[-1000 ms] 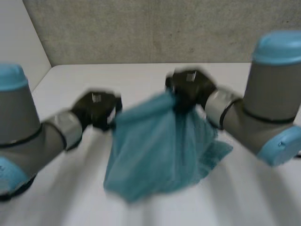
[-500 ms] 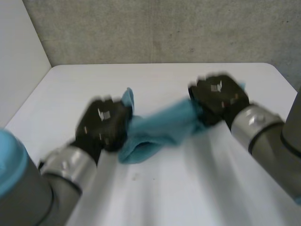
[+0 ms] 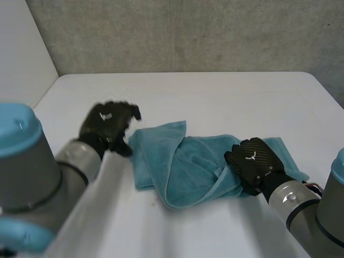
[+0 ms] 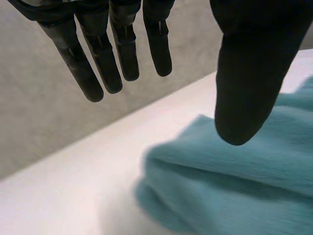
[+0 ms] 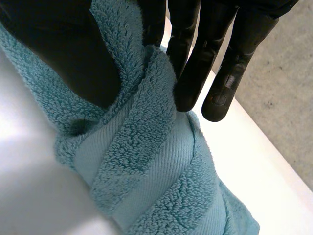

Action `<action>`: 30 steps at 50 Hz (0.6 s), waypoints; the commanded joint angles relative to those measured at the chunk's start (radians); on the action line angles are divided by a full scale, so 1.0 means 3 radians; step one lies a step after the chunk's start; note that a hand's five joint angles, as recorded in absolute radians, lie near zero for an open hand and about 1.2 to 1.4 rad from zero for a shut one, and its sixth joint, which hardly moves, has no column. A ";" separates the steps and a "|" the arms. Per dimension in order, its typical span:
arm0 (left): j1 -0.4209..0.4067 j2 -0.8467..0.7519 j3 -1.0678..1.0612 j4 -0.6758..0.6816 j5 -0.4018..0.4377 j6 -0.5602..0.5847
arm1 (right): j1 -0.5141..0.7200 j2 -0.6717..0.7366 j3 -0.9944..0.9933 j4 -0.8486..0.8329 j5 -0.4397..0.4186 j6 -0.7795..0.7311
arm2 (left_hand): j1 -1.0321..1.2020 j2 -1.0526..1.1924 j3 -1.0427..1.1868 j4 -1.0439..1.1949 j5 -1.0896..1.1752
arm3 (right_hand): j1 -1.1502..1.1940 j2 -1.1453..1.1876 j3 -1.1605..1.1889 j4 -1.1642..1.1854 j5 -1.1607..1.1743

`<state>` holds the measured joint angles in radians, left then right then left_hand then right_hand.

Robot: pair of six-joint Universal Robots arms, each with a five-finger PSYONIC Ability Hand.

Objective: Fold the laundry

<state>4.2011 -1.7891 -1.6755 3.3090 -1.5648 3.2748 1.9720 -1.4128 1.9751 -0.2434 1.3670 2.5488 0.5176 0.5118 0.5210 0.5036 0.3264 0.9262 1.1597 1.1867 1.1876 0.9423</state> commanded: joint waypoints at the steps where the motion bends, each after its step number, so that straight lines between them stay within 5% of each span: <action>1: 0.0191 -0.0585 0.0614 -0.0006 0.0908 0.0685 | -0.0105 0.0010 0.0028 -0.0037 -0.0077 -0.0115 | 0.0073 0.0092 0.0061 0.0119 0.0128 | 0.1567 0.0789 0.0698 0.0696 0.0931; 13: 0.0196 -0.1168 0.1299 -0.0281 0.2106 0.1365 | -0.0085 0.0051 0.0069 -0.0058 -0.0072 -0.0121 | 0.0102 0.0121 0.0090 0.0148 0.0157 | 0.1567 0.0789 0.0698 0.0696 0.0931; 20: 0.0196 -0.1496 0.1683 -0.0813 0.2266 0.1575 | -0.0085 0.0235 0.0069 -0.0058 -0.0067 -0.0126 | 0.0132 0.0151 0.0120 0.0178 0.0187 | 0.1567 0.0789 0.0698 0.0696 0.0931; 30: 0.0196 -0.1691 0.1786 -0.1008 0.2199 0.2087 | -0.0085 0.0251 0.0069 -0.0058 -0.0077 -0.0126 | 0.0346 0.0365 0.0335 0.0393 0.0402 | 0.1567 0.0789 0.0698 0.0696 0.0931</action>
<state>4.2597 -2.2580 -1.1597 3.0445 -0.8818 3.8018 1.9467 -1.3411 1.9953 -0.2611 1.3458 2.5108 0.5176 0.5079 0.5209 0.5030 0.3206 0.9262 1.1597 1.1868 1.1877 0.9513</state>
